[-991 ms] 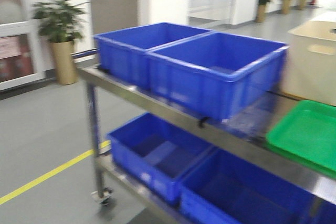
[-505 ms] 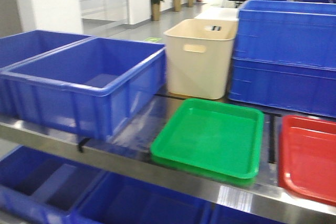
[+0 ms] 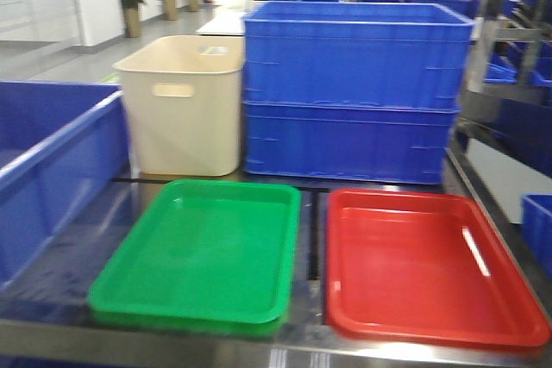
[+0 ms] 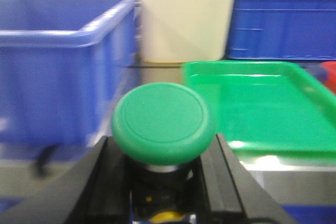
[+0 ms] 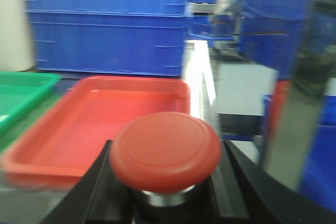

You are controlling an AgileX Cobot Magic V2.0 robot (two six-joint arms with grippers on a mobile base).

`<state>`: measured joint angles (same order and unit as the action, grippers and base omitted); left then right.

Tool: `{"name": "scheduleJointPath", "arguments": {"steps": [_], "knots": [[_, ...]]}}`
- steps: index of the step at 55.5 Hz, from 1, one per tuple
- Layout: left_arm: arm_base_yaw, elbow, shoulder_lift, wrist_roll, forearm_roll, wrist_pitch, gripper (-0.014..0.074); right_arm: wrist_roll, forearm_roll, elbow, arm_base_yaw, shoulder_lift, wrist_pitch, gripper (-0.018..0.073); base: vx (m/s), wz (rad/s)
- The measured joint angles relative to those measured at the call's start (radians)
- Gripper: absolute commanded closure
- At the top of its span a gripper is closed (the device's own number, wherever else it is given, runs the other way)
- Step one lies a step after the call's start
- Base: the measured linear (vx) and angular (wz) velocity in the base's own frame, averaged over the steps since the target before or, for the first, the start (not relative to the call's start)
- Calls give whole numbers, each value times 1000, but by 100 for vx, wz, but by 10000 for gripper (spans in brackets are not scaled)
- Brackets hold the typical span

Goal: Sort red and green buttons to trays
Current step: 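Drive the base, holding both buttons, to the shelf with green and red trays, then move the left gripper over the green tray and the right over the red tray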

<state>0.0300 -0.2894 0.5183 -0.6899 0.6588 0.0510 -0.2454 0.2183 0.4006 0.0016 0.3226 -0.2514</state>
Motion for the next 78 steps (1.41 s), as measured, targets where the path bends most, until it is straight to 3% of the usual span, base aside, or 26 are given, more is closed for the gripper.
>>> {"name": "scheduleJointPath", "arguments": {"steps": [21, 78], "knots": [[0, 0, 0, 0, 0, 0, 596, 0, 0, 0, 0, 0, 0, 559, 17, -33], [7, 0, 0, 0, 0, 9, 596, 0, -1, 0, 0, 0, 4, 559, 1, 1]]}}
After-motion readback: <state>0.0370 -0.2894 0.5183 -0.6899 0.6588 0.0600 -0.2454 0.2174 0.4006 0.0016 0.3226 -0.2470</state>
